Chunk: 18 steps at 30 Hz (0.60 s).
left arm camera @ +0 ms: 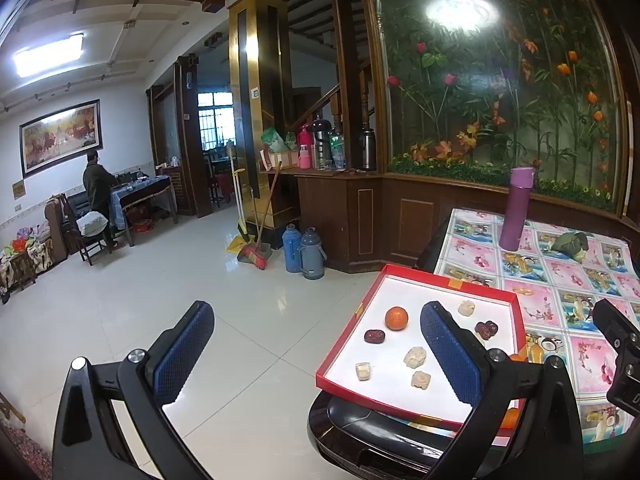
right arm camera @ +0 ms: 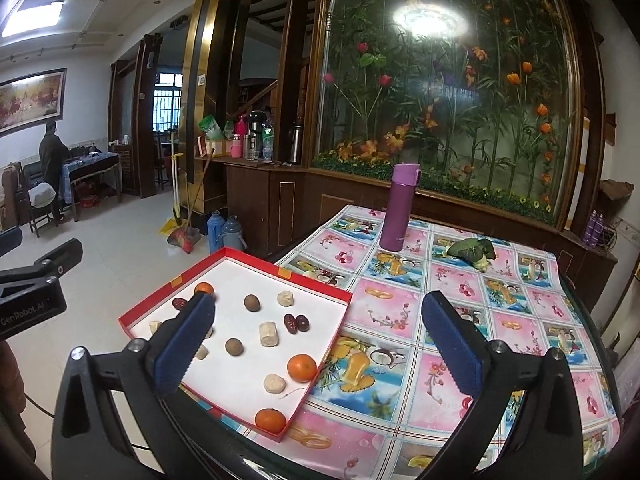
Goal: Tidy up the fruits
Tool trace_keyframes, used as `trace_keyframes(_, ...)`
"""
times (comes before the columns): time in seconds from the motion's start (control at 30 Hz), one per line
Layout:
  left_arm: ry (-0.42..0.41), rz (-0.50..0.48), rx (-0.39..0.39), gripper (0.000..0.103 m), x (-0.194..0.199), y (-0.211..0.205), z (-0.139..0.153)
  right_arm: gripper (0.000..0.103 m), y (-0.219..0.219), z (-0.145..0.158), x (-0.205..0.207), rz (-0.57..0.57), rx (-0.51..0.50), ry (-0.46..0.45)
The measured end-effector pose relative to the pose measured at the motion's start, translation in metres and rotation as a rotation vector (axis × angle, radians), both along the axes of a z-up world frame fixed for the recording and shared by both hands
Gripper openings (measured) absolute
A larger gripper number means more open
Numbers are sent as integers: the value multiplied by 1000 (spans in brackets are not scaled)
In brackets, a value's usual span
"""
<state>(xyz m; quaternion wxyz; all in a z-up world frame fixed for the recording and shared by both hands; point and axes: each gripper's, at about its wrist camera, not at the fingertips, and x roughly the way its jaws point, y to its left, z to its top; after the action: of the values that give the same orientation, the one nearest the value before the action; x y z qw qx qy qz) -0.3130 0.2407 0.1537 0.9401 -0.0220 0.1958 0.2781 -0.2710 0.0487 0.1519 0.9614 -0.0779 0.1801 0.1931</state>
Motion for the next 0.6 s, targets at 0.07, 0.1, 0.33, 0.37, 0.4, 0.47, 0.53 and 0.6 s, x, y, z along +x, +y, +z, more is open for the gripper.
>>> trace_keyframes(0.07,-12,-4,12,103,-1,0,2,103,0,-1,2,-7,-4,3)
trace_keyframes(0.1,-22,-4,18,103,-3,0,3,103,1,-2,3,-8,-7,6)
trace_keyframes(0.33,-92,13,32,103,-5,10,10,103,3,-5,9,-5,3,17)
trace_keyframes(0.37,-97,15,28,103,-4,12,9,103,4,-6,9,-4,1,19)
trace_keyframes(0.4,-100,17,18,103,-2,16,7,103,4,-6,9,-1,4,21)
trace_keyframes(0.47,-98,12,-7,103,2,21,4,103,6,-7,12,4,8,28)
trace_keyframes(0.53,-91,8,-25,103,7,26,2,103,9,-9,13,5,9,28)
trace_keyframes(0.6,-83,4,-24,103,11,27,1,103,11,-11,15,0,2,33)
